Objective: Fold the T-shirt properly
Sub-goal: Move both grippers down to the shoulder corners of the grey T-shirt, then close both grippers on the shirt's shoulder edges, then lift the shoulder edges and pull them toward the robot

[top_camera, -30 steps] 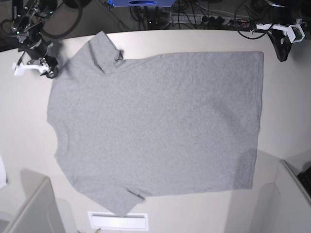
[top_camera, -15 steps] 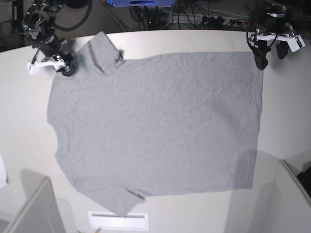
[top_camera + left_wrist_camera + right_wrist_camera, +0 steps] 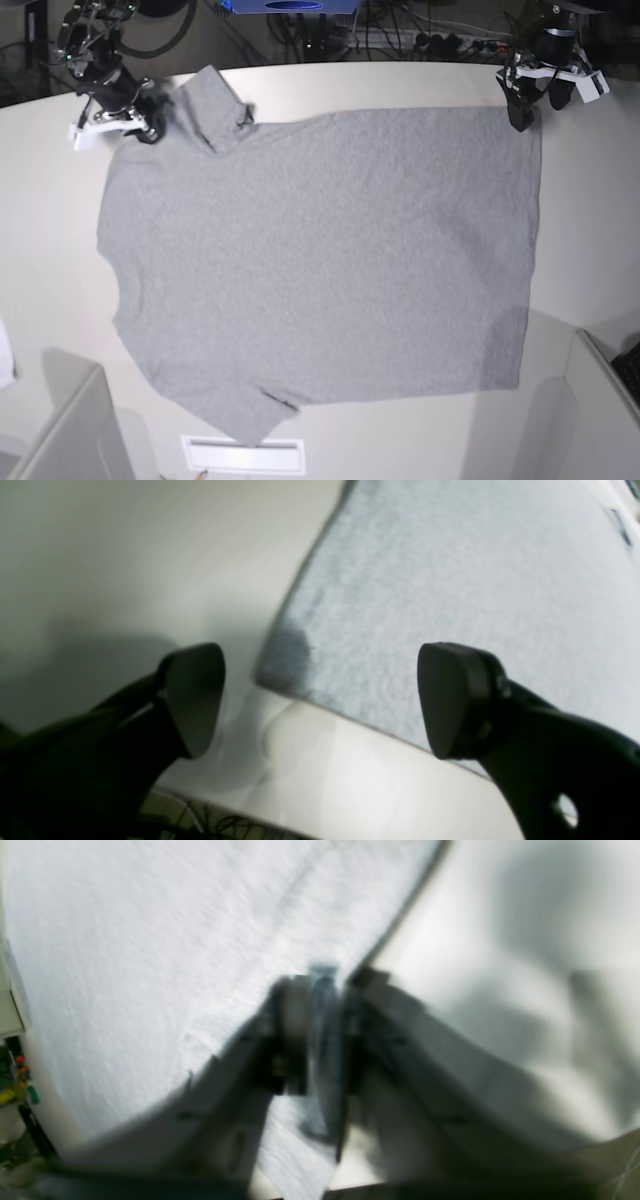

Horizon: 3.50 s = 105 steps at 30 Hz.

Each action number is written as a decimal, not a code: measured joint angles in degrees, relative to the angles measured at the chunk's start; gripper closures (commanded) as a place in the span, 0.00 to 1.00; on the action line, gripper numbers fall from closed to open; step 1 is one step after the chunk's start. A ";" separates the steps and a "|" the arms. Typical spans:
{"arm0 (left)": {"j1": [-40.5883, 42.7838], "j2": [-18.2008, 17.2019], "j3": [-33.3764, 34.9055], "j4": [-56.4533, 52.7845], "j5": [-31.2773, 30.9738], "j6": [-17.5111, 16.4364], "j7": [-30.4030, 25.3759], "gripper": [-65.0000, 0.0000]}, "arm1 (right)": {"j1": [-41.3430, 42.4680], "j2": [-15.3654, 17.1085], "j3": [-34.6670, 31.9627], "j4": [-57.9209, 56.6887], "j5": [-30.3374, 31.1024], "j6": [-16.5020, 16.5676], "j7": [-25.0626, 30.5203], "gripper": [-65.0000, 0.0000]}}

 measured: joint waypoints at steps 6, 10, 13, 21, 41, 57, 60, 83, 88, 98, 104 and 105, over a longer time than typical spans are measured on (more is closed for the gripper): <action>-2.60 0.00 0.00 -3.30 -0.02 0.02 2.14 0.14 | 0.02 -0.11 -0.09 -0.07 0.28 0.00 -0.39 1.00; -4.15 -0.09 0.28 -5.79 -0.04 -0.22 0.92 0.28 | 0.02 -0.11 -0.09 -0.07 0.28 0.00 -0.50 1.00; -5.44 -0.15 0.59 -6.34 -0.04 -0.20 0.90 0.34 | 0.02 -0.11 -0.09 -0.07 0.31 0.00 -0.66 1.00; -7.34 -0.20 3.17 -8.02 -0.26 -1.14 -0.22 0.41 | 0.04 -0.11 -0.04 -0.07 0.31 0.00 -0.74 1.00; -7.80 -0.17 2.84 -9.86 -0.35 -1.05 0.66 1.00 | -2.14 -0.26 -0.04 3.58 -1.01 -0.83 -2.03 1.00; -1.90 -3.45 3.41 1.03 0.24 0.26 2.27 1.00 | -2.47 -0.39 -0.39 12.46 -2.58 -2.16 -6.80 1.00; -2.91 -3.32 3.13 2.36 0.22 0.13 7.98 1.00 | -0.17 -0.44 -0.26 12.76 -2.75 -2.14 -10.29 1.00; -12.94 -3.02 2.84 8.72 0.22 6.08 17.57 1.00 | 9.94 -0.13 -0.31 12.81 -3.17 -8.33 -13.97 1.00; -14.38 -3.13 2.82 8.52 0.22 6.32 17.84 1.00 | 14.86 -0.24 -0.15 12.81 -3.04 -8.31 -16.57 1.00; -17.59 -3.15 2.84 8.46 0.22 11.02 17.77 1.00 | 20.52 0.50 -0.39 7.06 -3.26 -10.69 -17.94 1.00; -17.62 -3.10 2.82 8.48 0.20 14.73 17.68 1.00 | 23.41 1.60 -0.55 4.59 -3.39 -10.71 -17.88 1.00; -17.64 -3.06 2.82 8.48 0.22 14.73 17.59 1.00 | 23.98 1.57 -0.55 4.22 -3.21 -10.71 -17.84 1.00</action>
